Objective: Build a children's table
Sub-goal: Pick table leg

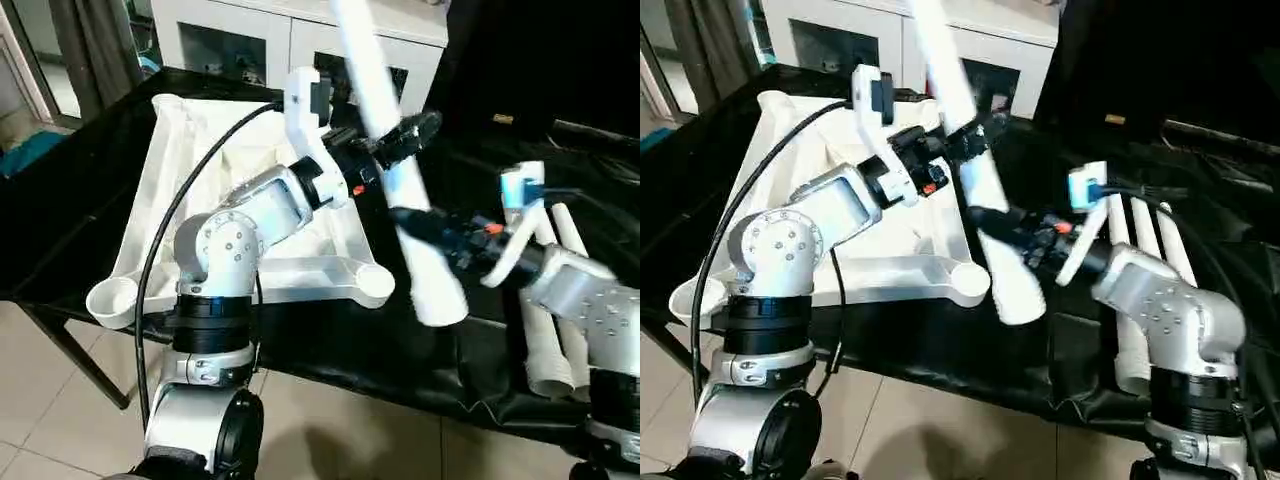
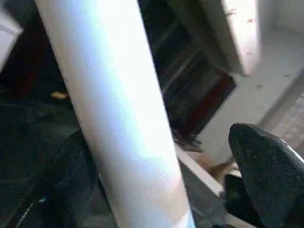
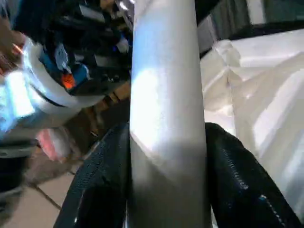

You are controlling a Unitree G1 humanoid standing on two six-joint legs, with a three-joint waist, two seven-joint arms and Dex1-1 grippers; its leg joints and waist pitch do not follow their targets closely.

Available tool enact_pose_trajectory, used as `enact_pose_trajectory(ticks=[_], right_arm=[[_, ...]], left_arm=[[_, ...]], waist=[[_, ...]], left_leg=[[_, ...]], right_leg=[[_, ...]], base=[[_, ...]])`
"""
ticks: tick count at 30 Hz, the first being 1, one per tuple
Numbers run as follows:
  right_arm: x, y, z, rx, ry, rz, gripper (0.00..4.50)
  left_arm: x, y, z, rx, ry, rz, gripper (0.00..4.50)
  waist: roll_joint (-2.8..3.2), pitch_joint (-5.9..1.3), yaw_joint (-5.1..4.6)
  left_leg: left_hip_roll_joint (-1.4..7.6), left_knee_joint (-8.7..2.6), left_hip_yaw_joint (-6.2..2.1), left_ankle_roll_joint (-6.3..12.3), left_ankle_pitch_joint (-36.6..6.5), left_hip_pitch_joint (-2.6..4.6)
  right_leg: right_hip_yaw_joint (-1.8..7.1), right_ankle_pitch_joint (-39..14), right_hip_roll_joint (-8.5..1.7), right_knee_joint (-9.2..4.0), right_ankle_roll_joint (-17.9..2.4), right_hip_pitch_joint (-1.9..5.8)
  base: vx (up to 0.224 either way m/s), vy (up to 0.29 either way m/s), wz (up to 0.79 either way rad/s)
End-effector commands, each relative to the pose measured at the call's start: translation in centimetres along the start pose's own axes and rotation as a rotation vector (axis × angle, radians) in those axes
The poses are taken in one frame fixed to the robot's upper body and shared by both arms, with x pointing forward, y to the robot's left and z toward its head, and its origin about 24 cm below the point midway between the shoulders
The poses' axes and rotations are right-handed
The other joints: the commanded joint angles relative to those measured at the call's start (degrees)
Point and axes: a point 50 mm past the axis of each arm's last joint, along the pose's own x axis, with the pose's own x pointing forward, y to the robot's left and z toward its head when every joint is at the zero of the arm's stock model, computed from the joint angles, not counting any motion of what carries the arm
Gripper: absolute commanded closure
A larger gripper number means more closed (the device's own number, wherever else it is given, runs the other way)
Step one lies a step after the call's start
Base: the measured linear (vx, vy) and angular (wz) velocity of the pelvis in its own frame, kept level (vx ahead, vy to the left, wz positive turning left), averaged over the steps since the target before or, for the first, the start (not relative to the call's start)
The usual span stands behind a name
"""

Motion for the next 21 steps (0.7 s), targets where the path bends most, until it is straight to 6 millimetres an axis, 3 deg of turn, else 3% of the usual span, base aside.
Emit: enact_pose_trajectory(ticks=[1,6,11,15,16,18,21], right_arm=[[1.0,-0.2,0.5,-0.12,0.031,-0.102,2.69],[2.6,0.4,-0.3,-0.169,0.079,-0.118,2.69],[3.9,-0.3,-1.1,-0.325,0.181,-0.253,2.7],[4.4,-0.2,-1.9,-0.344,0.195,-0.259,2.7],[4.5,-0.1,-2.0,-0.351,0.199,-0.262,2.7],[4.9,-0.1,-2.1,-0.357,0.197,-0.28,2.7],[5.5,0.0,-2.0,-0.363,0.182,-0.293,2.7]], left_arm=[[0.4,-0.1,-0.5,-0.004,0.022,0.049,0.27],[0.6,0.2,-0.4,-0.013,-0.004,0.113,0.64],[0.6,0.8,0.1,0.003,-0.025,0.209,0.96],[0.6,1.0,0.4,-0.008,-0.051,0.248,1.23],[0.6,1.1,0.4,-0.006,-0.053,0.254,1.29],[0.5,1.4,0.3,0.004,-0.05,0.286,1.56],[0.5,1.7,0.3,-0.018,-0.064,0.321,1.73]], waist=[[-0.48,-4.19,0.19],[-0.55,-4.24,-0.13],[-0.4,-4.22,-0.2],[-0.38,-4.24,-0.24],[-0.86,-4.25,-0.27],[-0.51,-4.18,-0.28],[-0.65,-4.16,-0.36]], left_leg=[[2.09,-3.39,-0.53,1.09,-2.7,0.21],[2.12,-3.45,-0.64,0.88,-2.7,0.18],[2.07,-3.49,-0.64,0.17,-3.2,0.28],[2.16,-3.51,-0.7,0.5,-3.3,0.26],[2.15,-3.47,-0.66,0.63,-3.1,0.25],[2.18,-3.53,-0.7,0.7,-3.1,0.29],[2.14,-3.55,-0.7,0.45,-3.8,0.29]], right_leg=[[3.07,-12.0,-4.25,-4.37,-6.0,3.71],[3.08,-10.9,-4.09,-4.25,-5.8,3.72],[3.19,-10.8,-4.19,-4.24,-5.3,3.72],[3.2,-9.2,-4.11,-4.01,-5.8,3.67],[3.19,-9.0,-4.1,-4.01,-5.8,3.7],[3.22,-8.9,-4.12,-3.98,-5.8,3.61],[3.23,-9.3,-4.15,-4.01,-5.6,3.65]], base=[[0.0,0.0,0.0],[0.0,0.0,0.0],[0.0,0.0,0.0],[0.0,0.0,0.0],[0.0,0.0,0.0],[0.0,0.0,0.0],[0.0,0.0,0.0]])
